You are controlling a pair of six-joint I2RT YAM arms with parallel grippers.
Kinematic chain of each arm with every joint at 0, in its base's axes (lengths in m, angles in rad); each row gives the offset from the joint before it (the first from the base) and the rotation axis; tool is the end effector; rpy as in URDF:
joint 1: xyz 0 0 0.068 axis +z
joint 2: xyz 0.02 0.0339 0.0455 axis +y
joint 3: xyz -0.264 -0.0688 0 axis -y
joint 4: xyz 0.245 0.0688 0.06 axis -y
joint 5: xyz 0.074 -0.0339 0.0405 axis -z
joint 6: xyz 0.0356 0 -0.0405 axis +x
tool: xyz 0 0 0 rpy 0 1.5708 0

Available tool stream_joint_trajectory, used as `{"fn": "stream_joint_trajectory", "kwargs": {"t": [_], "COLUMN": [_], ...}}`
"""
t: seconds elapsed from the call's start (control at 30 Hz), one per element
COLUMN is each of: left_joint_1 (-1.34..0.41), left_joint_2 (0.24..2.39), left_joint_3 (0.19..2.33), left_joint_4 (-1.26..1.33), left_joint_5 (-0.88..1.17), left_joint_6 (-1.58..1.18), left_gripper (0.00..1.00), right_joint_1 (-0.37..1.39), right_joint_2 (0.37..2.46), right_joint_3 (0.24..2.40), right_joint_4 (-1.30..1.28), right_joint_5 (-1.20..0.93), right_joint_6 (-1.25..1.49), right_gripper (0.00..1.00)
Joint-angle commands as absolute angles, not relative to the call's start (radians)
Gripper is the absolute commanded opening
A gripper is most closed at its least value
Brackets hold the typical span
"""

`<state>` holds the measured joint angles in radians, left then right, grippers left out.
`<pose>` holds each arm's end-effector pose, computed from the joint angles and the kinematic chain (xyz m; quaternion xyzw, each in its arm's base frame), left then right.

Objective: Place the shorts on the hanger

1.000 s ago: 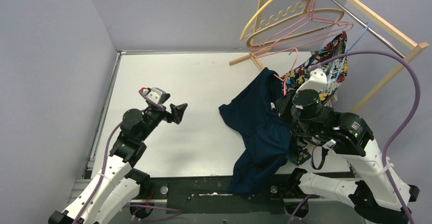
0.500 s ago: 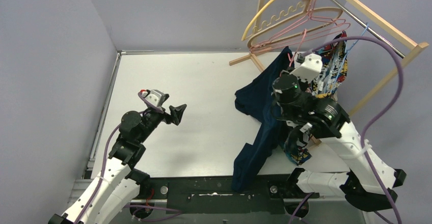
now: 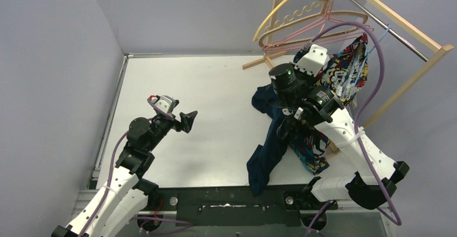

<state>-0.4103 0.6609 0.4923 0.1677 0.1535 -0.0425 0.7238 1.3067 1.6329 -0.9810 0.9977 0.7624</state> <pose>0.1559 -0.0737 0.2935 0.1823 0.6835 -0.2110 0.6745 0.1981 0.1352 0.4469 0.2267 0.7834 -0.0533 0.5762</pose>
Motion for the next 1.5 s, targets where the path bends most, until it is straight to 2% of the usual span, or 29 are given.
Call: {"fn": "stream_joint_trajectory", "kwargs": {"t": [0.0, 0.47, 0.9, 1.13, 1.23, 1.47], "left_joint_1": [-0.403, -0.402, -0.402, -0.402, -0.402, -0.402], "left_joint_2": [0.662, 0.666, 0.666, 0.661, 0.66, 0.653], "left_joint_3": [0.494, 0.489, 0.489, 0.485, 0.486, 0.483], "left_joint_4": [0.235, 0.235, 0.235, 0.239, 0.239, 0.24], "left_joint_5": [0.162, 0.166, 0.174, 0.182, 0.182, 0.181], "left_joint_6": [-0.03, -0.02, -0.021, -0.02, -0.019, -0.017], "left_gripper": [0.82, 0.82, 0.82, 0.82, 0.82, 0.82], "right_joint_1": [0.695, 0.69, 0.66, 0.66, 0.66, 0.659], "right_joint_2": [1.294, 1.286, 1.311, 1.326, 1.313, 1.237], "right_joint_3": [1.654, 1.623, 1.669, 1.701, 1.685, 1.481], "right_joint_4": [-0.905, -0.672, -0.713, -0.735, -0.605, -0.026], "right_joint_5": [1.091, 1.259, 1.211, 1.292, 1.33, 1.379], "right_joint_6": [0.815, 0.563, 0.615, 0.609, 0.509, 0.028], "right_gripper": [0.0, 0.0, 0.0, 0.0, 0.0, 0.0]}}
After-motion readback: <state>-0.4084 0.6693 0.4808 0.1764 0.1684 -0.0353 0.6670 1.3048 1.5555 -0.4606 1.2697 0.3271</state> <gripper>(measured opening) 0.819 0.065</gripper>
